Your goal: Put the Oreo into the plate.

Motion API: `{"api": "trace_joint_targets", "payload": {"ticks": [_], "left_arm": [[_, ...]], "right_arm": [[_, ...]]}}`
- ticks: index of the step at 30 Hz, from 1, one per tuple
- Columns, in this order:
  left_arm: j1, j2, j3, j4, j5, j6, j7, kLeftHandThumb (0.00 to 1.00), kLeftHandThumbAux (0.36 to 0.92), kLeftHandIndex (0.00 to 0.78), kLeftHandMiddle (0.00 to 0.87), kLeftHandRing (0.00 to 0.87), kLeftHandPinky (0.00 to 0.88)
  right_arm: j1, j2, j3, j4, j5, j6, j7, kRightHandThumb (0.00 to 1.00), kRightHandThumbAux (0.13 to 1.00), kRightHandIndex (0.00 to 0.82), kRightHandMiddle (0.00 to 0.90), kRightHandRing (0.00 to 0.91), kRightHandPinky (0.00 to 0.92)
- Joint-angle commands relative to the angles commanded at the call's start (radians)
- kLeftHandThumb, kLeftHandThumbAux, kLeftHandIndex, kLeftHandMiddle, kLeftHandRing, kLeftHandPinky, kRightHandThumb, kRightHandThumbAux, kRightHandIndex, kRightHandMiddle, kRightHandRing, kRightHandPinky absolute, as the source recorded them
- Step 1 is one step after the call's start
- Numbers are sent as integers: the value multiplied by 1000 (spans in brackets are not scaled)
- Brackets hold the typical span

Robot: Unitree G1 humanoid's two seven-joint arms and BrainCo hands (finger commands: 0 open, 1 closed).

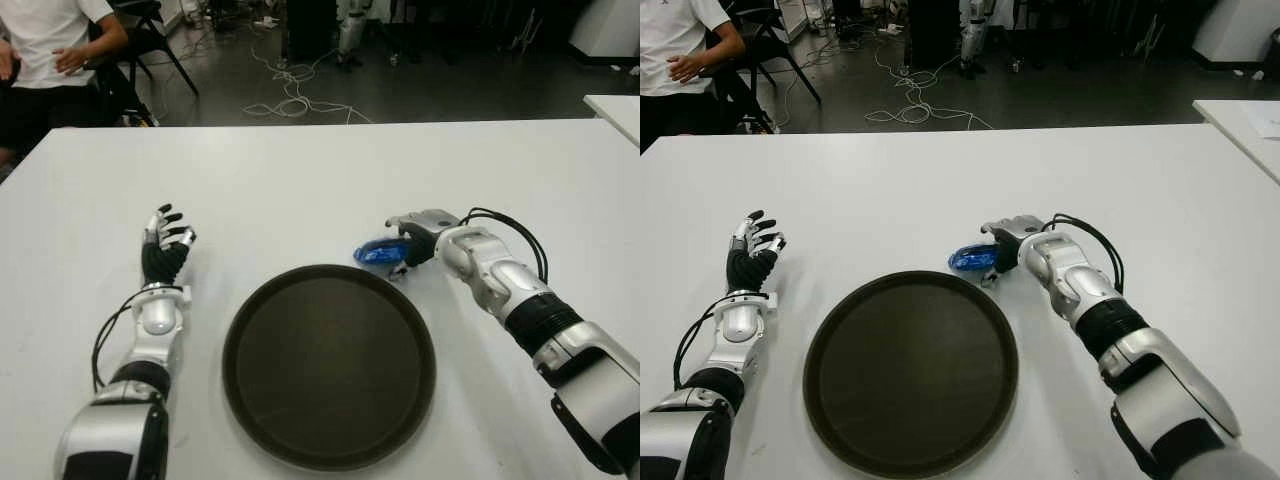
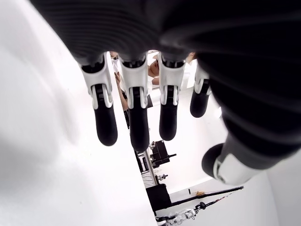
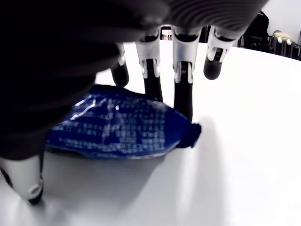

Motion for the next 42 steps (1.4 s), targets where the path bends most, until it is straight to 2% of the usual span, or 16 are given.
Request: {"api": "trace_joint_targets", "payload": {"ticks": [12,29,42], "left_arm": [[-2,1,2,3,-8,7,-7,288,634,150,230,262,294],[-1,-3,4,-2,-11,1,-9,303,657,158,247,273,304],[-1,-2,3,-1,-11,4,-13,307,644,155,239,271,308]], "right_arm": [[-1,6,0,4,0,-6,-7,0,587,12,12,18,33],[-10,19,10,18,-3,-20,-8,0,599,6,12,10,15],[-12,27,11,26,-1,-34,-24,0,614,11,13,9,14]]}}
